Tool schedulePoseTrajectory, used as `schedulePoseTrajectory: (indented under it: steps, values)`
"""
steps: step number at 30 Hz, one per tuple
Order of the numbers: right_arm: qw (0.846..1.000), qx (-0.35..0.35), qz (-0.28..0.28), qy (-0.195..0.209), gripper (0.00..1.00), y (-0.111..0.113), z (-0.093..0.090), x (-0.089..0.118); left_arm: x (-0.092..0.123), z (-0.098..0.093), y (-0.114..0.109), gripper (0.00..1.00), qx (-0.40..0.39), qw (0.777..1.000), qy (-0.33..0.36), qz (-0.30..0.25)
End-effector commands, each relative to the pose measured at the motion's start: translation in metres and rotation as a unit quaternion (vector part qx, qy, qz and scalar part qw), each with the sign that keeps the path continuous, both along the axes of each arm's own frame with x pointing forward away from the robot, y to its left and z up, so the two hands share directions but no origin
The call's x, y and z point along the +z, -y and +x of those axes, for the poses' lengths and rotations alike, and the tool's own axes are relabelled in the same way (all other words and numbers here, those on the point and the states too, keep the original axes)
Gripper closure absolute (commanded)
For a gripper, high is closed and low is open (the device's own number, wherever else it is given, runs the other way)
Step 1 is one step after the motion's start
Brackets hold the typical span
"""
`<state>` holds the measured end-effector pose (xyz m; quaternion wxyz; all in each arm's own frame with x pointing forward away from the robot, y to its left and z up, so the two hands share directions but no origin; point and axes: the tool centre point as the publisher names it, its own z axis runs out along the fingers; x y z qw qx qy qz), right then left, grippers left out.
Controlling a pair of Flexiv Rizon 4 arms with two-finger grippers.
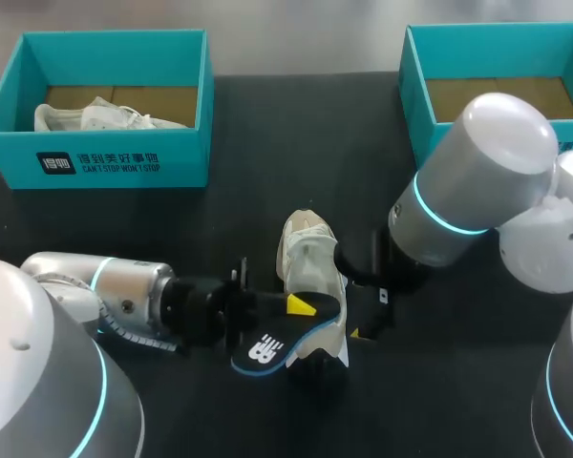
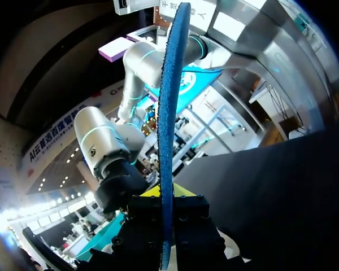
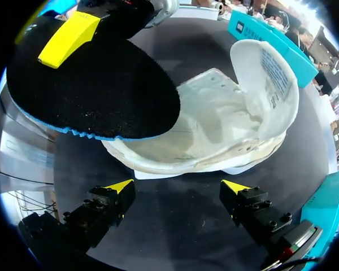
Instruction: Take the shoe out of the shoebox, open the shoe tongue, remove and reinsert the insole, then place the shoe into the shoebox
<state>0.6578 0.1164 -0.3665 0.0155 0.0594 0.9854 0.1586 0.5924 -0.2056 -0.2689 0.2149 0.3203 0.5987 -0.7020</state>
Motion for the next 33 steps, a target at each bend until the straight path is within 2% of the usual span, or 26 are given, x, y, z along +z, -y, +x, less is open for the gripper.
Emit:
schedulePoseTrajectory:
  steps: [1, 33]
  values:
    - [1.0, -0.005, -0.004, -0.002, 0.0, -0.0018, 0.0003, -0.0001, -0.0025, 0.0015, 0.0028, 1.0, 0.001, 1.0, 0.002, 0.0]
    - [1.0, -0.01, -0.004, -0.002, 0.0, -0.0016, 0.0005, -0.0002, -0.0056, -0.0047, 0.0108, 1.0, 0.036, 0.998, -0.04, 0.023]
